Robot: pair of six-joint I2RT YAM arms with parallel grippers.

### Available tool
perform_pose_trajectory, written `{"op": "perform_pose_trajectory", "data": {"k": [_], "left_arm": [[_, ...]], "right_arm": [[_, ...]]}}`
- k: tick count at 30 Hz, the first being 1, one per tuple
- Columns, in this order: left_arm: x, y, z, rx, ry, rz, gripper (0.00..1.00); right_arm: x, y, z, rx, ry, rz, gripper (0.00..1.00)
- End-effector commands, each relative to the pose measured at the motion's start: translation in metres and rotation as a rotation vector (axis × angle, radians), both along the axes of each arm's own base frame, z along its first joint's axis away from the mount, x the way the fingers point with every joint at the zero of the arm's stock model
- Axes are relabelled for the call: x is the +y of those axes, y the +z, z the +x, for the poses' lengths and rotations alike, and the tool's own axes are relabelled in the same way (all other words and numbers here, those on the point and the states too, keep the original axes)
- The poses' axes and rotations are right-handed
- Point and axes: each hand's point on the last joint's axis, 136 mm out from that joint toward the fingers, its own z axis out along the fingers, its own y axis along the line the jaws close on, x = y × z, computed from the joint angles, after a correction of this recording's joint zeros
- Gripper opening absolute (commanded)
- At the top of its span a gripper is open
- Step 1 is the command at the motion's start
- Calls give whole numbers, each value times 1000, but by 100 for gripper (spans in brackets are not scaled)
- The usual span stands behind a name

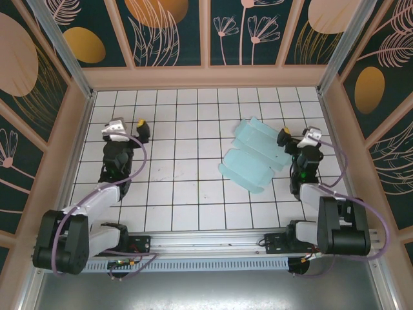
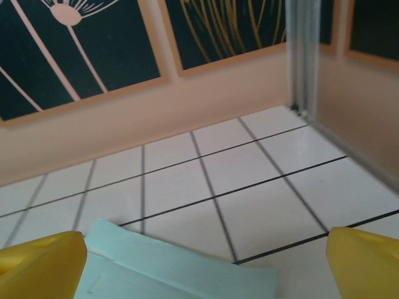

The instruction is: Fold the paper box

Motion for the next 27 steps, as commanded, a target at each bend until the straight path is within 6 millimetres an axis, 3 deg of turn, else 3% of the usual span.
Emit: {"op": "perform_pose_trajectory", "data": {"k": [1,8,15,23,27], "left_arm": [[-66,-12,-9,105,-206,-152,99],[-200,-33,-39,277,-512,-277,99],[-306,-87,-73,564,-715,-386,99],[-387,-125,-75,773,-869,-284,98],[-410,-151,-84,880,-924,-233,83]], "right_arm": [[9,-12,0,124,74,197,99],[16,-1,1,127,109,306,99],[17,-1,3,117,108,320,98],[24,-1,7,107,111,316,97],[18,-1,5,104,77,312,96]]}}
